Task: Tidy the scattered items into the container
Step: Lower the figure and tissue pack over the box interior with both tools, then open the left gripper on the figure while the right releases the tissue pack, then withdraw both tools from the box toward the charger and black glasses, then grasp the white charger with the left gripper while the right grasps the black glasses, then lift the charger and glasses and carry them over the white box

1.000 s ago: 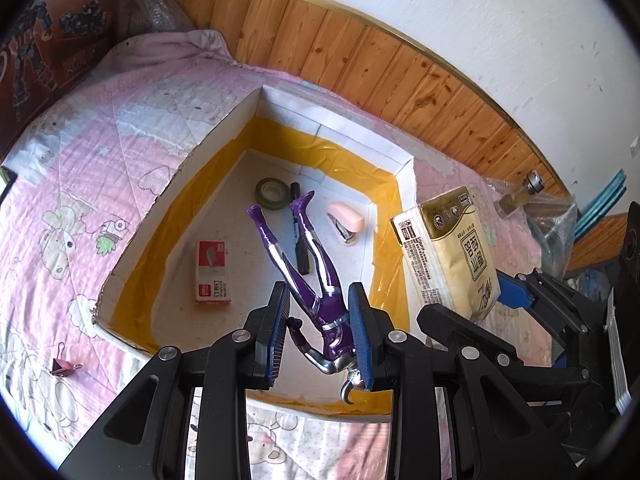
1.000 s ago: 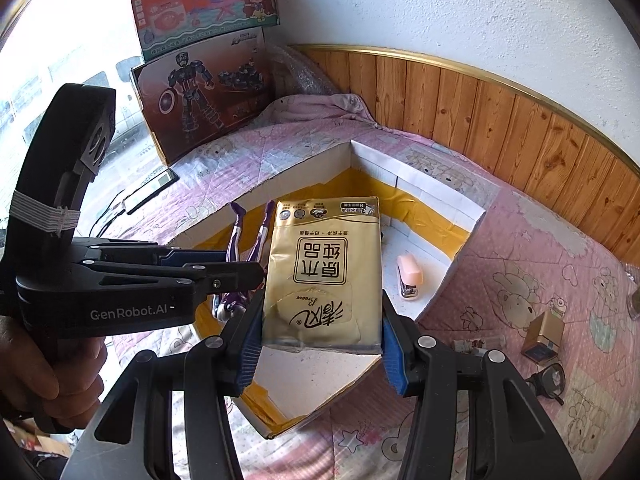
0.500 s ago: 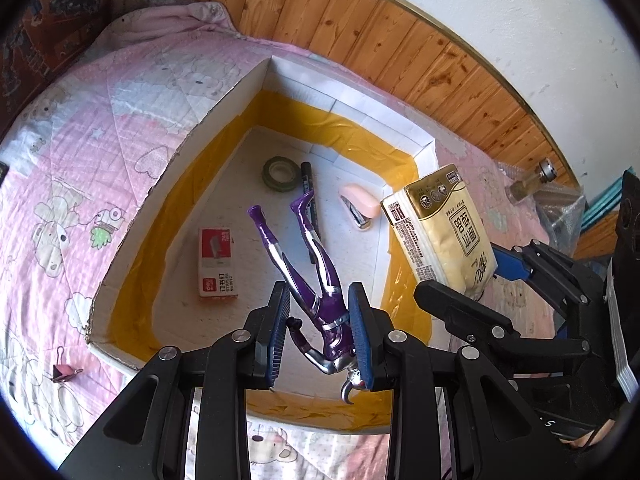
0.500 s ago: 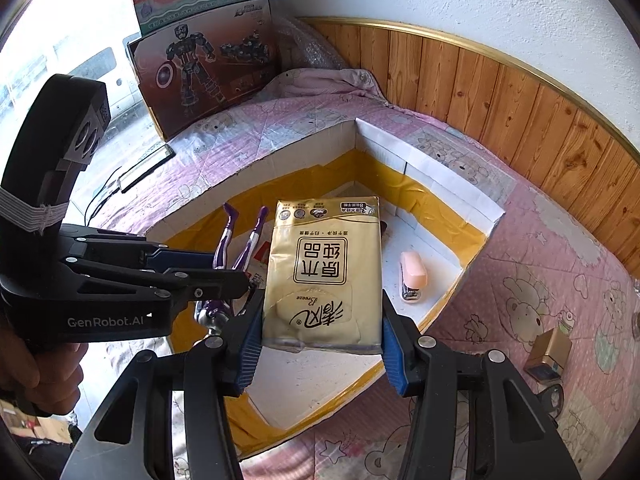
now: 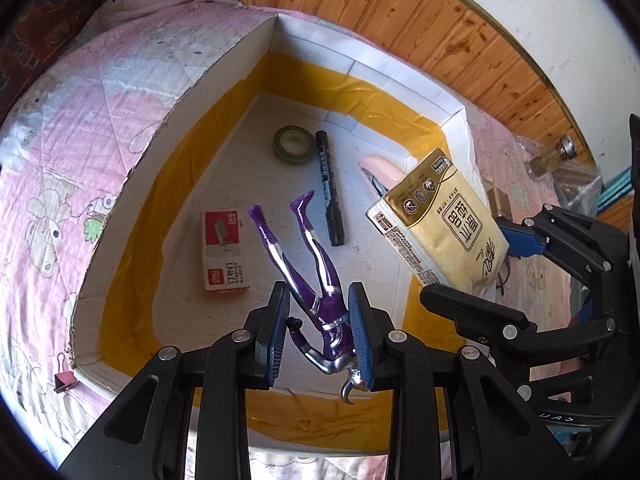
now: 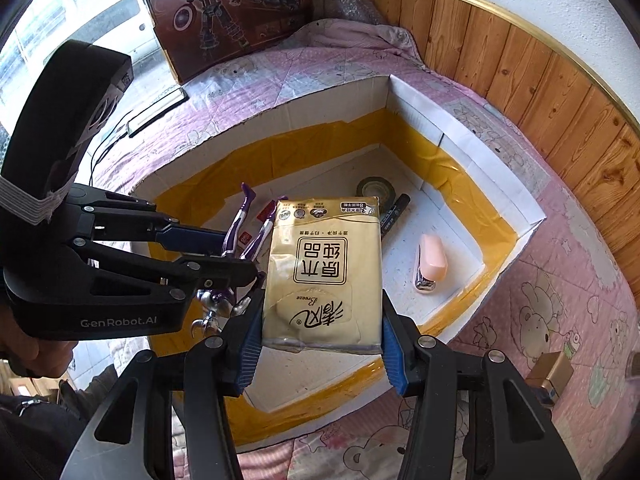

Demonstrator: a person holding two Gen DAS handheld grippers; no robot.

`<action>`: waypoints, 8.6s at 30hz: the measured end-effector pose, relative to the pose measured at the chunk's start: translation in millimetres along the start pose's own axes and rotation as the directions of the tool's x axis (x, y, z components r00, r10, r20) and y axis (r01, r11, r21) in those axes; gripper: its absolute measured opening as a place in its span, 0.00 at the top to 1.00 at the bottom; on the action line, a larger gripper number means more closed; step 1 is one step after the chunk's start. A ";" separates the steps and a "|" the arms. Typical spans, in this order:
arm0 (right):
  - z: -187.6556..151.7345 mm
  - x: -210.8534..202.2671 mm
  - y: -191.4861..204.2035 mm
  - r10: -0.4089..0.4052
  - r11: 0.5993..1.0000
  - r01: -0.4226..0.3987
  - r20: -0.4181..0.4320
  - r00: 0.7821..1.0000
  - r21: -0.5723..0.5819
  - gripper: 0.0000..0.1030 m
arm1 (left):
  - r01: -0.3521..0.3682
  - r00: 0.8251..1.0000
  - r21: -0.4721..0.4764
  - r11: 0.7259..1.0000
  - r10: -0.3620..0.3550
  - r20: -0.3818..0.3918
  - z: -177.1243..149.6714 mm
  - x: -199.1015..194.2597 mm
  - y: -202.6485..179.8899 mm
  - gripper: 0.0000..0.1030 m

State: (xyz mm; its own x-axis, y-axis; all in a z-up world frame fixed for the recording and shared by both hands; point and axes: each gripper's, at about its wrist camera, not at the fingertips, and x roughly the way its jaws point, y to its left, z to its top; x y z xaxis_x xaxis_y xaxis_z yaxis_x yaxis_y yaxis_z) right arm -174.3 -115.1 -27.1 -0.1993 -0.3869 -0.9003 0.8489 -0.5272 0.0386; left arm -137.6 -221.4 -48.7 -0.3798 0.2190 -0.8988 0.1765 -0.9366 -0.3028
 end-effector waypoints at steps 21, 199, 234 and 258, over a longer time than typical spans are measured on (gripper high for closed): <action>5.0 39.6 13.2 -0.026 0.990 0.001 -0.175 0.984 -0.143 0.49 | -0.032 0.996 -0.014 0.999 0.031 -0.085 5.4 24.6 17.2 0.70; -254.4 -4.2 -266.4 -0.167 0.560 0.016 0.094 0.981 0.828 0.51 | 0.154 0.986 0.269 0.951 -0.166 0.023 13.8 179.4 -229.0 0.46; -283.3 -46.6 -214.6 -0.255 0.601 0.094 0.079 0.964 0.794 0.56 | 0.053 0.995 0.336 0.940 -0.076 0.056 -10.7 149.5 -235.9 0.70; -265.8 -59.8 -135.1 -0.279 0.639 0.078 0.136 0.951 0.765 0.56 | 0.000 0.989 0.338 0.941 -0.051 0.142 -59.6 57.1 -239.6 0.70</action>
State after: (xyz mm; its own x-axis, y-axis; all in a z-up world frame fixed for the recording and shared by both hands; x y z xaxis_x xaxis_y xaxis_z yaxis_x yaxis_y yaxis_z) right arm -147.0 180.3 -93.7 -0.4926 -0.3239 -0.8077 0.1522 -0.9459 0.2865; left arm -147.5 31.9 -46.4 -0.5131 0.2253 -0.8282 -0.1410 -0.9740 -0.1775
